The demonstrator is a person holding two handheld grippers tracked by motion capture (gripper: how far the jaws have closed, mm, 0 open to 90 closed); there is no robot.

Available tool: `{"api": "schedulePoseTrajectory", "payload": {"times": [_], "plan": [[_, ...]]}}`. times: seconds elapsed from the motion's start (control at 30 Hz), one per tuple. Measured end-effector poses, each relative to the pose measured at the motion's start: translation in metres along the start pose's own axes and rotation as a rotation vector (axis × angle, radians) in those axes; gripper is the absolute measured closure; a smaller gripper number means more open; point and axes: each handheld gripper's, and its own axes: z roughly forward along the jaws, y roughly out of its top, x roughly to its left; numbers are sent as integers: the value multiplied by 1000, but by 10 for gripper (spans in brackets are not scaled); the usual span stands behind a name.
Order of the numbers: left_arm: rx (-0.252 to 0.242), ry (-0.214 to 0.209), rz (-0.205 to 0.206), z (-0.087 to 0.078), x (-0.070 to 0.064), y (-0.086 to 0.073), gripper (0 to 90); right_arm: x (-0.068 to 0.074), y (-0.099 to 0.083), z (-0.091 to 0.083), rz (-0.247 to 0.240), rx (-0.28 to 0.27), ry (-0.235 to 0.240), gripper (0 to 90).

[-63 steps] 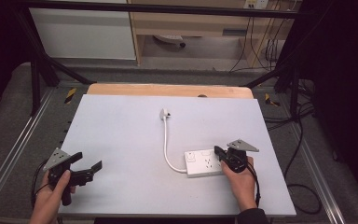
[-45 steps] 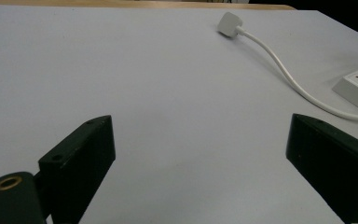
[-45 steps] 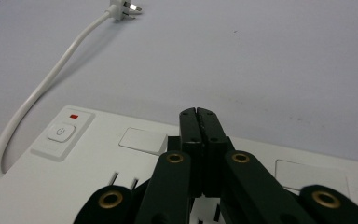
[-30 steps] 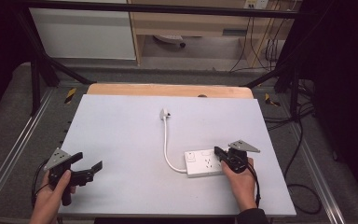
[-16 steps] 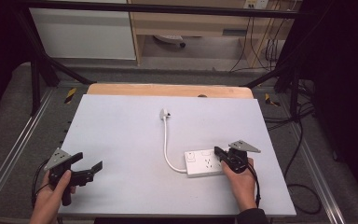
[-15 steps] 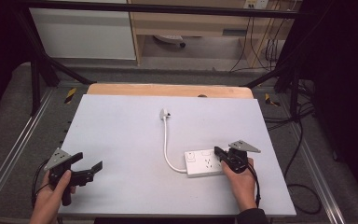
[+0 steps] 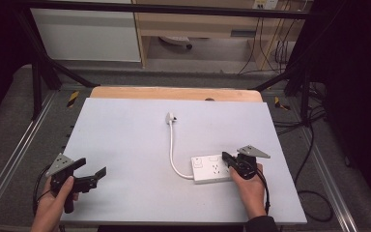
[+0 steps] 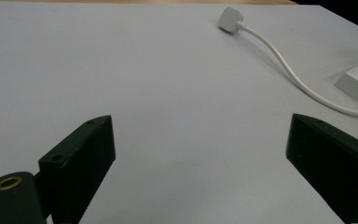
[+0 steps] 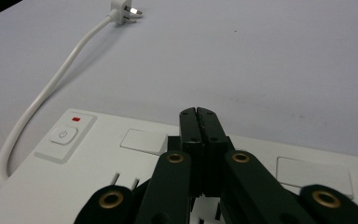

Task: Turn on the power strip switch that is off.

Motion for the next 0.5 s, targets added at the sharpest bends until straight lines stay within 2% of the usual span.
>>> {"api": "schedulePoseTrajectory", "payload": {"times": [0.5], "plan": [[7,0,7,0,0,0,82,0,0,0,-8,1,-2,900]]}}
